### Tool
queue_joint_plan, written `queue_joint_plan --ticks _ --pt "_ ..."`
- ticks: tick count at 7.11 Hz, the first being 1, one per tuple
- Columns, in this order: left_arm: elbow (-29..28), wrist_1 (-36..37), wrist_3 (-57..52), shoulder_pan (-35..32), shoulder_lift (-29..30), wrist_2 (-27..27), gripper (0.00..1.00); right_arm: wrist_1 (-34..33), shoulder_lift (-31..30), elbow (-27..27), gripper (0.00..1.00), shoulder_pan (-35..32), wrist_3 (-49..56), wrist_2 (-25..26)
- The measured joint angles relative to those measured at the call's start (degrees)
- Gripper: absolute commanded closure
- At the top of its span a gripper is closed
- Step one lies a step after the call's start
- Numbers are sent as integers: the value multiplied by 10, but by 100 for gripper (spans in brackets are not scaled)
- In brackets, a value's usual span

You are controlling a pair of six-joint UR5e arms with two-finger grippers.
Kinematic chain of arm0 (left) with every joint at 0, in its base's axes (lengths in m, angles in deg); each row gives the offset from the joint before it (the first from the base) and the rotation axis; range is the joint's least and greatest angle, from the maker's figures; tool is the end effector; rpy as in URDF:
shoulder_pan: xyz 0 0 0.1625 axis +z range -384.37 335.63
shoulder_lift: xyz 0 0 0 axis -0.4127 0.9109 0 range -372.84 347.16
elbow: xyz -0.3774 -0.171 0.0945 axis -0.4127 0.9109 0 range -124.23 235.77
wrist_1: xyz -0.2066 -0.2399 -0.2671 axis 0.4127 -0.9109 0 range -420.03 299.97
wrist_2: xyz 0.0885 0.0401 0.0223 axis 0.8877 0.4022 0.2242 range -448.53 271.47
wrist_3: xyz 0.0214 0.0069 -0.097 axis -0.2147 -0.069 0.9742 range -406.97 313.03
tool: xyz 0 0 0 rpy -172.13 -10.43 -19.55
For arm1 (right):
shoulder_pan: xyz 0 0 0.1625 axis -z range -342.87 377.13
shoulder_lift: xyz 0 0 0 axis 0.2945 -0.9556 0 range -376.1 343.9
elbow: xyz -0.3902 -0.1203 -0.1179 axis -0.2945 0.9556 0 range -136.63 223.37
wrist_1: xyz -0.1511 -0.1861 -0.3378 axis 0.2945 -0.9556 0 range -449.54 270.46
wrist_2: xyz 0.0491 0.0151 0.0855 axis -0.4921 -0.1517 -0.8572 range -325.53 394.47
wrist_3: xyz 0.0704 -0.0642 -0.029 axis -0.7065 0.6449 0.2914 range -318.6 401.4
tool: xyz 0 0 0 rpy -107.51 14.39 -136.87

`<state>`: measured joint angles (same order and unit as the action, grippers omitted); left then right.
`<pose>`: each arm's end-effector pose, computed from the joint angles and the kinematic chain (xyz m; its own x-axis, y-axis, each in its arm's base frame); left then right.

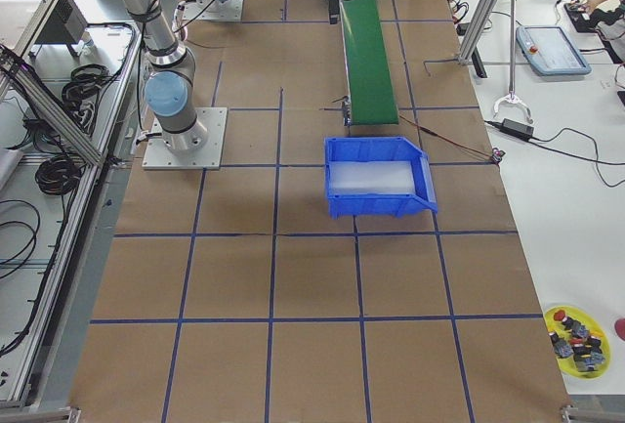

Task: Transport two buttons from left to right
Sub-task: 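Move the left gripper down into the bin over the yellow button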

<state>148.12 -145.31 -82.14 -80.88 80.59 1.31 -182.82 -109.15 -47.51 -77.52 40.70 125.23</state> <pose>0.1720 -0.5019 0.4457 -0.9995 0.0292 0.0132 0.0294 0.9995 0.0135 0.1704 -0.4658 0.5121 -0.9976 -0.0675 0.0119 -0.0684 0.9931 -0.0952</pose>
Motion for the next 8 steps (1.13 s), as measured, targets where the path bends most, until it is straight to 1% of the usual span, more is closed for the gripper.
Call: queue_joint_plan --ticks 2,4,8 --pt "1 32 -27 23 28 0 0 0 1 0 0 0 0 0" --pt "16 90 -30 26 63 -1 0 -1 1 0 0 0 0 0" --pt "92 245 -26 24 123 -5 0 -1 1 0 0 0 0 0"
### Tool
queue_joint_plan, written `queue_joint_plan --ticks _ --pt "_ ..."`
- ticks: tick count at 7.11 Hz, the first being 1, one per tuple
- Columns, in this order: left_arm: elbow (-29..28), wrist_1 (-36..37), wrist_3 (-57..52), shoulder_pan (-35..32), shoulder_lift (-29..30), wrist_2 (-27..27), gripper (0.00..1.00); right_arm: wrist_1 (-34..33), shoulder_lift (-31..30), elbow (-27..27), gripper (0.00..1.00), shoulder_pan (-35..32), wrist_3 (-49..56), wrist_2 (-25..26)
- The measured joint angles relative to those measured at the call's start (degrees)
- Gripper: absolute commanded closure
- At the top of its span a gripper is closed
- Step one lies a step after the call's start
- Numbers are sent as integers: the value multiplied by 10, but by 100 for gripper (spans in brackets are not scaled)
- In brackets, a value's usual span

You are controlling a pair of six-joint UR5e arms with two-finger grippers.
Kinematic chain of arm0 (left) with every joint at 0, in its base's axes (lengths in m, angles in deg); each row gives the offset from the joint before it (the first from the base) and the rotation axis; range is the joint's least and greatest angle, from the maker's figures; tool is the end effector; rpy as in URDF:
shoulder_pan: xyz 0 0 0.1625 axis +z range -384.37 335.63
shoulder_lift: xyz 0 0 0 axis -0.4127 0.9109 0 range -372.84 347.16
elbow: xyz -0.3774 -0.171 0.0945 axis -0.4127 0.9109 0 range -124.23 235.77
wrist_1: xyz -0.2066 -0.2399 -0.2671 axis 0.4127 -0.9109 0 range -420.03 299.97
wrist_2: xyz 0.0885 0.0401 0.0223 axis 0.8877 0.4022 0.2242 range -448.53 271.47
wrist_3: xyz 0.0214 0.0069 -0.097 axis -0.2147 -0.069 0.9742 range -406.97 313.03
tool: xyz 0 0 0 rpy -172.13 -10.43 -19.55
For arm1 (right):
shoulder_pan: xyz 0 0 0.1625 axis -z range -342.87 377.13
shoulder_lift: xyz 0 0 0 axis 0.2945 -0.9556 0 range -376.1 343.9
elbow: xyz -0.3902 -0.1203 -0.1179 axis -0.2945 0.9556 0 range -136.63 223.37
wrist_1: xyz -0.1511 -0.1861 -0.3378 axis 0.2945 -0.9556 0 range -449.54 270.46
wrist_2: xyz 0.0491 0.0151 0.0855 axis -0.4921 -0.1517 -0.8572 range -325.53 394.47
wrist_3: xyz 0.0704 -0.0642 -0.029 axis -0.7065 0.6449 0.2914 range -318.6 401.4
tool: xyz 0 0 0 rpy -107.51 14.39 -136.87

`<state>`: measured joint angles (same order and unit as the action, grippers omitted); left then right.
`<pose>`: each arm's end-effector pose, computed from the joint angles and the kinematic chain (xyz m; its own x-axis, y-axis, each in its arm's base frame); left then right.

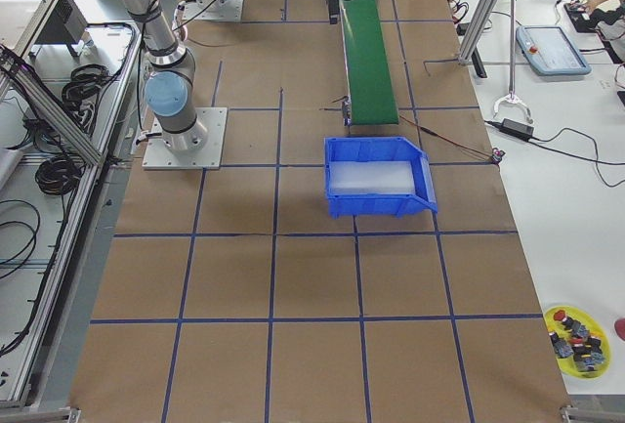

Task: Transport two buttons from left to right
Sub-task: 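Move the left gripper down into the bin over the yellow button, then grasp the yellow-capped button with the left gripper and lift it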

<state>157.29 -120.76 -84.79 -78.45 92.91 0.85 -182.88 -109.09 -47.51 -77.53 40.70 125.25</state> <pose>0.2240 -0.5381 0.2957 -0.9994 0.0332 -0.0126 0.0336 0.9989 -0.0342 0.1705 -0.4663 0.5117 -0.9976 -0.0677 0.0123 -0.0685 0.9931 -0.0952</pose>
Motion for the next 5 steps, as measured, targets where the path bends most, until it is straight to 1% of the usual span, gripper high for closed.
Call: queue_joint_plan --ticks 2,5 --pt "29 52 2 -1 26 -1 0 0 0 0 0 1 1 0" --pt "47 72 2 -1 48 0 0 0 1 0 0 1 2 0"
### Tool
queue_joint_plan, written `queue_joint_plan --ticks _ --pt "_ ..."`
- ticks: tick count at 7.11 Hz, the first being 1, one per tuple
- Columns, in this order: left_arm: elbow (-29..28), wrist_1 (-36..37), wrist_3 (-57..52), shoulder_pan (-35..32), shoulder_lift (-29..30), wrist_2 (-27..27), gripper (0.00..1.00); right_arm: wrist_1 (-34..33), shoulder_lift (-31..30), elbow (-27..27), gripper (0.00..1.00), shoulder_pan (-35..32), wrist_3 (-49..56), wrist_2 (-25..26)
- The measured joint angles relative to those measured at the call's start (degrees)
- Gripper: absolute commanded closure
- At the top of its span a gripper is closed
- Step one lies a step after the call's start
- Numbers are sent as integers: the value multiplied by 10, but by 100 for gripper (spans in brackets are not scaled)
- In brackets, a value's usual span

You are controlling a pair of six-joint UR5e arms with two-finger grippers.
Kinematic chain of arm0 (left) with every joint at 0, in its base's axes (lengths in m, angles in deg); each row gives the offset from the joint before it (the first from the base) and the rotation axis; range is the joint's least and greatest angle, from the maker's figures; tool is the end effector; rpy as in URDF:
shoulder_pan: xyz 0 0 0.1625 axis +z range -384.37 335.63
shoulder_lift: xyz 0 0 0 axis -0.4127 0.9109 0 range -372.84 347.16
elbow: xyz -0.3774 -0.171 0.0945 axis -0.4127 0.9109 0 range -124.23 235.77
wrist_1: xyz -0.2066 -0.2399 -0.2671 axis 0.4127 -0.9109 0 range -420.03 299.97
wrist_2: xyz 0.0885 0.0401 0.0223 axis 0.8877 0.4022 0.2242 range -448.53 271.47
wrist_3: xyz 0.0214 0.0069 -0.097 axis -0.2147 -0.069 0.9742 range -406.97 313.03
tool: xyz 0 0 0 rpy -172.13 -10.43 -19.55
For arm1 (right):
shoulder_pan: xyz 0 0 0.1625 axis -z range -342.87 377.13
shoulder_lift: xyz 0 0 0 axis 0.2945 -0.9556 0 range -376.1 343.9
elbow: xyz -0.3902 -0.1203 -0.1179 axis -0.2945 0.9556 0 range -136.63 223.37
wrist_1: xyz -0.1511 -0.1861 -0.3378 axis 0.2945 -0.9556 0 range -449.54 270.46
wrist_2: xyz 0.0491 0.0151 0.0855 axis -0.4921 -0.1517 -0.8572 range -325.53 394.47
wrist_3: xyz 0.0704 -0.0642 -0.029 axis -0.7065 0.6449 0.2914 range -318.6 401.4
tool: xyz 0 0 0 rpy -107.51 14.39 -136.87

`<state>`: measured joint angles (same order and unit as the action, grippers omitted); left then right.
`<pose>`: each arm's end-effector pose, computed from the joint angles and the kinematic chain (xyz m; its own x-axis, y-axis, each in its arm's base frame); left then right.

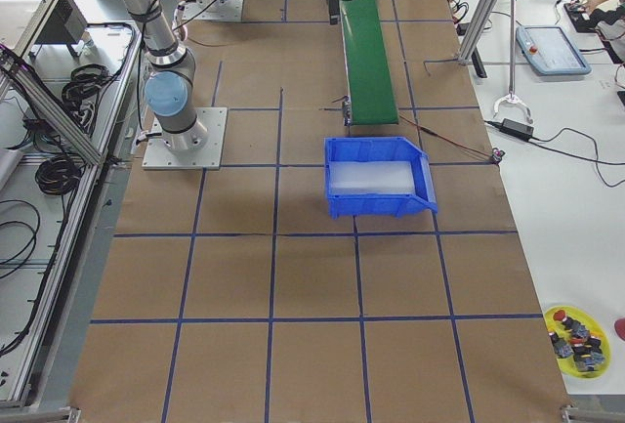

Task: Transport two buttons from left to right
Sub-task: 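Grasp the yellow-capped button with the left gripper and lift it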

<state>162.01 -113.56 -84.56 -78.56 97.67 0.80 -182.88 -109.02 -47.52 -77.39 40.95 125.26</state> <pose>0.2201 -0.5347 0.2257 -0.9994 0.0311 0.0125 0.0311 0.9995 -0.0033 0.1694 -0.4671 0.5110 -0.9975 -0.0696 0.0129 -0.0705 0.9931 -0.0938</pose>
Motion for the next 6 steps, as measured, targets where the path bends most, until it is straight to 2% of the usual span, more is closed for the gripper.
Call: queue_joint_plan --ticks 3,4,5,6 --pt "18 18 -1 3 3 4 2 0 1 -1 0 -1 0 0" --pt "26 26 -1 4 3 5 9 0 1 0 0 -1 0 0" --pt "30 29 -1 4 2 5 29 0 1 0 0 -1 0 1" --pt "32 29 1 3 1 6 55 0 2 0 0 -1 0 1"
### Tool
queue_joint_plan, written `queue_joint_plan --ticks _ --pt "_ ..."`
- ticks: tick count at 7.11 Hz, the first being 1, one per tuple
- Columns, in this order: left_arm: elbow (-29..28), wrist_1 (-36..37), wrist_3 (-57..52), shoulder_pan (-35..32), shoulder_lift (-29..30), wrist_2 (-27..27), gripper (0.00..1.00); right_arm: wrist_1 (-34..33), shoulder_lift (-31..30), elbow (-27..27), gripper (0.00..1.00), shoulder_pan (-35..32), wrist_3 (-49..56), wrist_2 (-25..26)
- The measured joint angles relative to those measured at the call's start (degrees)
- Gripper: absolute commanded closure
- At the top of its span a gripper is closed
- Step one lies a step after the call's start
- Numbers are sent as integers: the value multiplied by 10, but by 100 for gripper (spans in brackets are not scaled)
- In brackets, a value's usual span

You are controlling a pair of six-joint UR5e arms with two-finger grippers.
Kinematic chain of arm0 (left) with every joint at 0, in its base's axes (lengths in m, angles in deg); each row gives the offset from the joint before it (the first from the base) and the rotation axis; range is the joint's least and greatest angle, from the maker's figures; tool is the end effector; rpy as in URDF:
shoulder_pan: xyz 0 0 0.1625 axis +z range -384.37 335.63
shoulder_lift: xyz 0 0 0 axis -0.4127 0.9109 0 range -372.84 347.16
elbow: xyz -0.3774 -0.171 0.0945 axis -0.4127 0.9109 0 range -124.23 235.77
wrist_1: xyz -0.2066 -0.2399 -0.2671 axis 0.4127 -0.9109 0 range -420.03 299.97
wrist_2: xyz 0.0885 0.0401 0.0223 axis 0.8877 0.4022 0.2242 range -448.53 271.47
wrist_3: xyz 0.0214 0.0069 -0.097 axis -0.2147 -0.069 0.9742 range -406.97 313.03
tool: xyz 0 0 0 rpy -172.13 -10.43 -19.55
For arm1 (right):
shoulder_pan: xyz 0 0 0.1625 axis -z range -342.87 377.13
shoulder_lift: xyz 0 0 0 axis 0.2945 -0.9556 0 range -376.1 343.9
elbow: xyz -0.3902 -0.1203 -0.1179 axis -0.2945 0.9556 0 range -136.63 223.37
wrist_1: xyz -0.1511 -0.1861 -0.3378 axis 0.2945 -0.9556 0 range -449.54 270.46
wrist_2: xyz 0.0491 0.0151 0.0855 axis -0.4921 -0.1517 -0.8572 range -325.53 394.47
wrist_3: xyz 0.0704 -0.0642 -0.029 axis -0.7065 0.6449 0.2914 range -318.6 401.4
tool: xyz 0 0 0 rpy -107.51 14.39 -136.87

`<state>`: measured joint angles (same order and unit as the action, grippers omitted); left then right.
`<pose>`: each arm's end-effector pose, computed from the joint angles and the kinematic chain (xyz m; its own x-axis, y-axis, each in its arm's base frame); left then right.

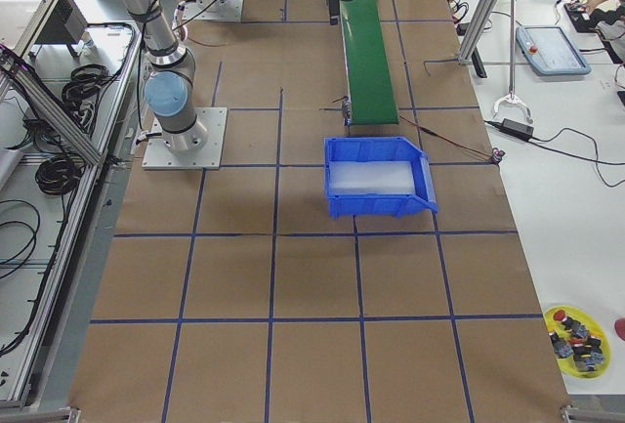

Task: Transport two buttons from left to right
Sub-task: 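Grasp the yellow-capped button with the left gripper and lift it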

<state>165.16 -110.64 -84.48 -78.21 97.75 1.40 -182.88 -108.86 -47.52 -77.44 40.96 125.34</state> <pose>0.2161 -0.5217 0.2076 -0.9997 0.0236 0.0075 0.0236 0.9997 0.0074 0.1698 -0.4679 0.5097 -0.9974 -0.0705 0.0143 -0.0715 0.9933 -0.0910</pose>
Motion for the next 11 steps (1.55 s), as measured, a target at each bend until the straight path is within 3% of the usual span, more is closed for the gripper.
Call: queue_joint_plan --ticks 1,3,6,9,11 --pt "0 -2 2 0 -1 1 74 0 0 0 0 0 0 0" --pt "0 -7 6 0 -2 2 92 0 1 0 0 0 -1 0" --pt "-22 -61 10 0 -24 6 92 -1 2 2 0 0 -2 -1" --pt "-118 -200 10 -1 -68 26 91 -1 2 3 0 0 -2 -1" --pt "-191 -264 18 -10 -59 34 91 -1 1 4 0 0 -2 0"
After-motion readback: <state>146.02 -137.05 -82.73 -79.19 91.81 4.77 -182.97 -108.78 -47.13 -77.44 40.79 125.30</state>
